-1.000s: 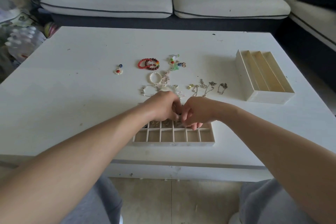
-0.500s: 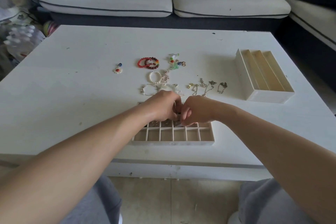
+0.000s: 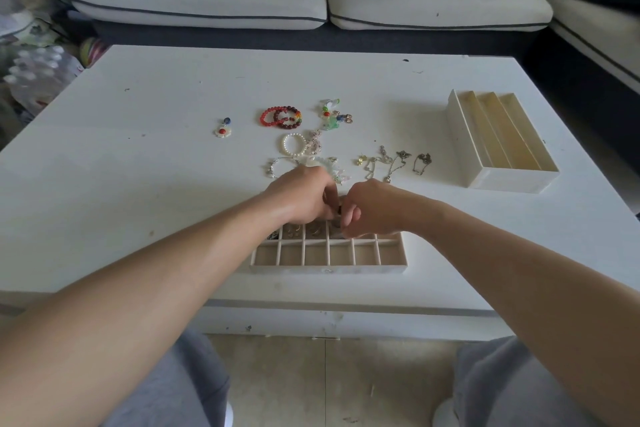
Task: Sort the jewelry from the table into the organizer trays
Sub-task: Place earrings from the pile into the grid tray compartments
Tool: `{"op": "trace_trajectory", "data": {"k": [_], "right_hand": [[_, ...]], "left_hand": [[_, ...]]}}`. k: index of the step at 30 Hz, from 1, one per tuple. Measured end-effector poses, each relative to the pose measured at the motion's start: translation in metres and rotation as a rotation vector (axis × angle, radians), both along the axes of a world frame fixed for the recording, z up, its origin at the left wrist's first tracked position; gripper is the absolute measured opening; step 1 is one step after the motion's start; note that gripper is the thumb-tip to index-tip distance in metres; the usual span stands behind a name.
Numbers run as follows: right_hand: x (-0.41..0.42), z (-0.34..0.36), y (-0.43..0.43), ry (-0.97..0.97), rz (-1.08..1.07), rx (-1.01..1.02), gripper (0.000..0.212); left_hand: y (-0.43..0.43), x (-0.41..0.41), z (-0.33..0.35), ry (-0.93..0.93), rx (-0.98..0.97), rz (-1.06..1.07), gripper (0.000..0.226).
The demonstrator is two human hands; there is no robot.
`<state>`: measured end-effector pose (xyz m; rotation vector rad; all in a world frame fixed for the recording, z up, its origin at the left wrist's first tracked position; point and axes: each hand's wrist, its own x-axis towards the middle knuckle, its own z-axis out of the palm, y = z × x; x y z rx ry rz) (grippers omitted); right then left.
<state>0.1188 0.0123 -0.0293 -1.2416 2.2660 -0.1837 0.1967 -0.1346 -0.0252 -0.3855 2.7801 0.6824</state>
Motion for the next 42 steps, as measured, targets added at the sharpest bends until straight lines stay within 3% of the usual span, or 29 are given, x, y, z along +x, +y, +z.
{"op": "trace_trajectory", "data": {"k": [15, 26, 29, 33, 38, 42], "right_hand": [[-0.015, 0.011, 0.009, -0.001, -0.097, -0.060, 0.019], [-0.014, 0.015, 0.013, -0.008, -0.102, -0.070, 0.019], [-0.012, 0.017, 0.012, -0.037, -0.070, -0.035, 0.026], [-0.008, 0.017, 0.009, -0.084, -0.037, 0.024, 0.036], [-0.004, 0.016, 0.008, -0.098, 0.022, 0.128, 0.040], [-0.004, 0.014, 0.006, -0.082, 0.023, 0.125, 0.037]], "left_hand": [[0.001, -0.005, -0.014, -0.040, 0.176, 0.092, 0.007], [0.010, 0.000, -0.010, 0.007, 0.018, 0.112, 0.010], [0.005, 0.000, -0.006, -0.027, 0.030, 0.057, 0.007], [0.001, 0.002, -0.003, -0.139, 0.107, -0.041, 0.022], [0.001, 0.003, -0.003, -0.193, 0.117, -0.084, 0.018], [0.001, 0.001, -0.004, -0.141, 0.118, -0.091, 0.013]]}}
